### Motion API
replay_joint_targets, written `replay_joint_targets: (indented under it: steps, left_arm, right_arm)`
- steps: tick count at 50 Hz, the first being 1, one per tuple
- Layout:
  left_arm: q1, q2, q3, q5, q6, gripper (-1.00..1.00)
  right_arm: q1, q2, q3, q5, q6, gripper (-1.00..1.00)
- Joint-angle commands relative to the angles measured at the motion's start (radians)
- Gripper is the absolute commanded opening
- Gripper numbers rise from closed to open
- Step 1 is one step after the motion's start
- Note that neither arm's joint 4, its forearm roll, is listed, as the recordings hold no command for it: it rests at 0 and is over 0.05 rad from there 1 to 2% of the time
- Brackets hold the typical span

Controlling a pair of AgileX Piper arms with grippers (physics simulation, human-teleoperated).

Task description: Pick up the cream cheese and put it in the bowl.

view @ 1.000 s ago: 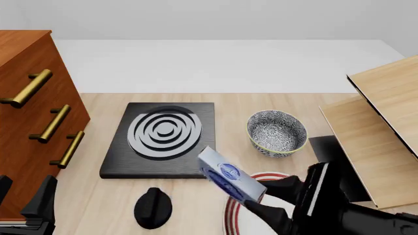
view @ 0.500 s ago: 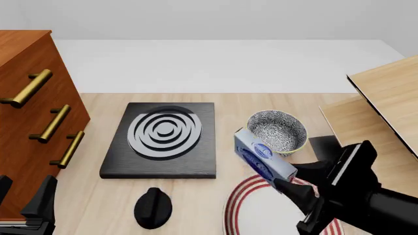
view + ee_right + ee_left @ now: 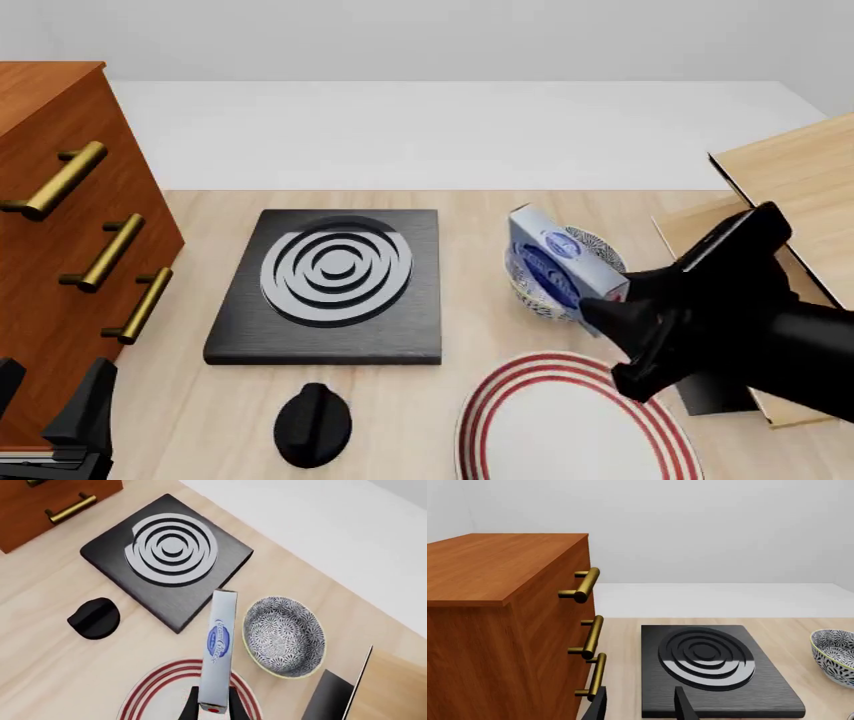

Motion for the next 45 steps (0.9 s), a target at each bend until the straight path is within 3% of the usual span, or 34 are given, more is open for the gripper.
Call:
replay_joint_targets:
  steps: [1, 23, 45]
  left_arm:
    - [0.0, 0.0, 0.0, 0.0, 0.0, 1.0]
    - [0.0, 0.0, 0.0, 0.0, 0.0, 1.0]
    - [0.0, 0.0, 0.0, 0.0, 0.0, 1.0]
  right_arm:
    - [-0.071, 0.066, -0.081, 0.033, 0.018, -1.0]
    - [-0.187, 0.191, -0.116, 0.007, 0.071, -1.0]
    - [-0.271, 0.345, -0.121, -0.058, 0.068, -1.0]
